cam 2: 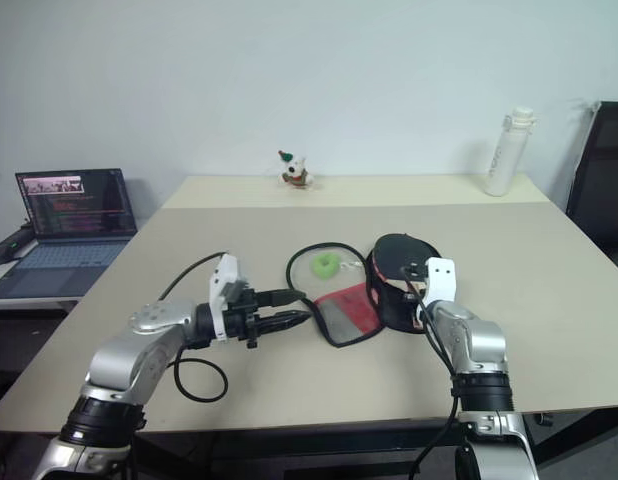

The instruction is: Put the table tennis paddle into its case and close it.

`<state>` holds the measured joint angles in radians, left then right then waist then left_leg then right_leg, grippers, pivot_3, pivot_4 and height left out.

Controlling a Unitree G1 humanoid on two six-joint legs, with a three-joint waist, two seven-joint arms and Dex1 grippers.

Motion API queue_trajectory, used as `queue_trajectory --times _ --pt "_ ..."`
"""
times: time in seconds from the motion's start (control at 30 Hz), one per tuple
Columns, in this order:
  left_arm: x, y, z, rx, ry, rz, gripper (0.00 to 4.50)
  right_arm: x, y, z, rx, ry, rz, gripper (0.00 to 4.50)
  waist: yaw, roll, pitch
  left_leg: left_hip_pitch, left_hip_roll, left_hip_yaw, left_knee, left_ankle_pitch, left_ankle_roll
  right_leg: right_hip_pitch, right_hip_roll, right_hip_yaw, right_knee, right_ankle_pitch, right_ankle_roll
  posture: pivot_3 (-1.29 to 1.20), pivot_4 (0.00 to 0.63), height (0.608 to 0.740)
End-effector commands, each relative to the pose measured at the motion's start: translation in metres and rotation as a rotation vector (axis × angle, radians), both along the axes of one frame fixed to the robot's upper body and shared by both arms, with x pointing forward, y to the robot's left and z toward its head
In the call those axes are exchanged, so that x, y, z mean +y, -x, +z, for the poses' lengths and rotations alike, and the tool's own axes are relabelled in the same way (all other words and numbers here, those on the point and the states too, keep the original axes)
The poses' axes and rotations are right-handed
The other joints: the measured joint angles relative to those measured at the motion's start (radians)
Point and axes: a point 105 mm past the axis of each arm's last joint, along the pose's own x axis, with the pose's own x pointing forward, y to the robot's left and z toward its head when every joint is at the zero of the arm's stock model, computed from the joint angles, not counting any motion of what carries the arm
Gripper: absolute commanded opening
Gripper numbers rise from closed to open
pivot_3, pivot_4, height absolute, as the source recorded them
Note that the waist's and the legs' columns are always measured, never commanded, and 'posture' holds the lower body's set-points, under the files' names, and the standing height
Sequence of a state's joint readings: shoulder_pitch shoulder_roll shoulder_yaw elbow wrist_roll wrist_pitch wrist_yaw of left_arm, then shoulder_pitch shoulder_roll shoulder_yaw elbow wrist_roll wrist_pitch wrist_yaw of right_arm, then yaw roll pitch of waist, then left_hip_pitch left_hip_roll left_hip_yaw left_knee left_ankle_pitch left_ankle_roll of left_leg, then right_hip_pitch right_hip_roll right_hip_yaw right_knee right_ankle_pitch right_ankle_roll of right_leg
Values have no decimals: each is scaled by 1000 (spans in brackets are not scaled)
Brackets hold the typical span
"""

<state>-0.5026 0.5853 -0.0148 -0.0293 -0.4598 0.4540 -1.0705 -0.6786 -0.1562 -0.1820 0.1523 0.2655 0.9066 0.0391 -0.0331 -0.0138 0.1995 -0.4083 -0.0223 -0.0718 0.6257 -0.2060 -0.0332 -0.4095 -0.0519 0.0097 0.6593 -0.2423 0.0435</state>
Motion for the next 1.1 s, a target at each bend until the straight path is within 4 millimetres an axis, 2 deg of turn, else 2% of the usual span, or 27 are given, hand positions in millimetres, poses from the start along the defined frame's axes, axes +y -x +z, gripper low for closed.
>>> queue_trajectory --times 0.03,0.13,0.27,0.33,0.4,0.47,0.6,0.73,0.9,1.1 --pt "1 2 8 -43 1 8 2366 4 2 20 -83 19 14 3038 0 0 0 0 0 0 0 0 0 0 0 0 0 0 0 0 150 740" --pt "6 -2 7 -45 5 45 2366 14 9 26 -108 58 77 4010 0 0 0 0 0 0 0 0 0 0 0 0 0 0 1 0 150 740" --pt "19 -15 2 -56 -28 150 2366 30 28 43 -154 58 253 4010 1 0 0 0 0 0 0 0 0 0 0 0 0 -2 4 0 150 740" --pt "34 -28 -5 -50 -69 246 2366 43 51 64 -212 52 444 4010 1 0 0 0 0 -1 0 0 0 0 0 0 0 -3 4 0 150 740" --pt "43 -36 -12 -39 -101 298 2366 45 71 77 -244 91 586 4010 1 0 0 0 0 -1 1 0 0 0 0 0 0 -3 4 0 150 740" --pt "48 -42 -16 -26 -115 329 2366 42 81 85 -258 114 657 4010 1 -1 -1 0 0 -2 1 0 0 1 0 -2 -1 -3 5 0 150 740" --pt "57 -56 -30 19 -142 400 1474 39 102 112 -312 30 796 4039 3 -2 0 0 0 -3 1 0 0 1 0 -3 -1 -3 5 0 150 740" --pt "55 -67 -40 36 -165 425 13 26 102 115 -306 75 782 4039 4 -3 0 0 0 -2 1 0 0 2 -1 -2 -2 -3 5 0 150 740" --pt "38 -85 -50 68 -128 444 13 20 101 115 -307 95 767 4039 6 -4 0 -1 0 -2 2 0 0 2 -1 -3 -1 -3 5 0 150 740" --pt "8 -94 -64 111 -80 389 13 17 114 101 -262 139 826 4039 6 -6 1 -2 -1 -2 2 0 0 1 -1 -3 -2 -2 5 0 150 740"
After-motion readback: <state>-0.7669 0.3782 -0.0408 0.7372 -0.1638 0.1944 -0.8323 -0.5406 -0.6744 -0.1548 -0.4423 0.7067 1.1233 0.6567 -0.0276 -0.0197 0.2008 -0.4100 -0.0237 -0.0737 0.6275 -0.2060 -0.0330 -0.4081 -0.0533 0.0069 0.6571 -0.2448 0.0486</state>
